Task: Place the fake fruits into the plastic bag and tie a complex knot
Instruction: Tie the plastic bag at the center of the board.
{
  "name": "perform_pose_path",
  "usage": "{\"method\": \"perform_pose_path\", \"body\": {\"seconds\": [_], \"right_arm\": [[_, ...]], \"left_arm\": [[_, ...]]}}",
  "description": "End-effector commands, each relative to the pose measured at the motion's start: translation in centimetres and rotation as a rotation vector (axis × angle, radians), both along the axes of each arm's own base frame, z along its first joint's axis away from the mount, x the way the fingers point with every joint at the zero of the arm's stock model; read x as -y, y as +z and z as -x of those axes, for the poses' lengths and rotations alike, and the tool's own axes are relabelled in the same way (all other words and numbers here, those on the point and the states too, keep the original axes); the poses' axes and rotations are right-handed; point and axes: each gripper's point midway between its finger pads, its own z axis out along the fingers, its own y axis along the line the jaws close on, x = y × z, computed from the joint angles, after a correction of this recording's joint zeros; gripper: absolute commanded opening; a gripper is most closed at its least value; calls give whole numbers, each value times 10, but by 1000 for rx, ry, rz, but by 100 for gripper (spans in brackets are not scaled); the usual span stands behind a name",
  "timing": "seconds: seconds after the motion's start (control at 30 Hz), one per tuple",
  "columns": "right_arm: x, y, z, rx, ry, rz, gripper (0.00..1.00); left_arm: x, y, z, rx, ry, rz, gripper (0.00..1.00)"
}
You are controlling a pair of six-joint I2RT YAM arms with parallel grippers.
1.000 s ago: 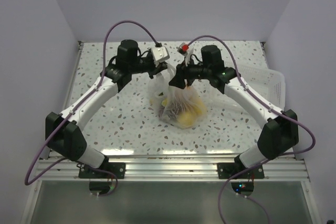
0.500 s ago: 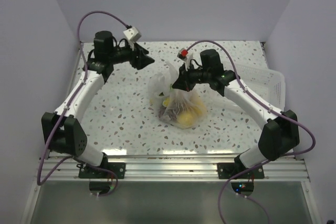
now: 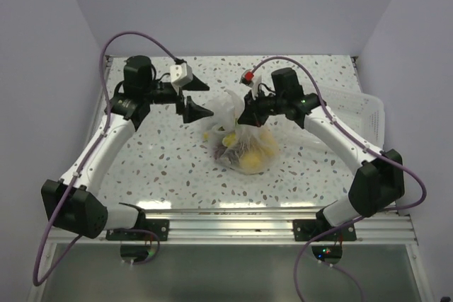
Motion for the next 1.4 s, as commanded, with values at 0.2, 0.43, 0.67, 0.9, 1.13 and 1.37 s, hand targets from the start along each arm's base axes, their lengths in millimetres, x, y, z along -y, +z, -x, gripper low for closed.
{"method": "perform_pose_path", "body": {"seconds": [0.2, 0.43, 0.67, 0.9, 1.13, 1.37], "right_arm": [[12, 24, 4, 57, 35, 7, 0], [10, 27, 5, 58, 40, -4, 0], [10, 34, 6, 59, 21, -23, 0], [10, 32, 8, 57, 19, -27, 0], [22, 30, 3, 68, -5, 2, 0], [41, 35, -25, 114, -14, 32, 0]], "left_arm": [[51, -14, 25, 125, -145, 20, 88], [73, -6, 17, 177, -88, 69, 81], [78, -29, 0, 23, 125, 88, 72], [73, -41, 2, 11, 333, 155, 72], [57, -9, -18, 57, 409, 234, 6], [7, 39, -13, 97, 460, 292, 0]]}}
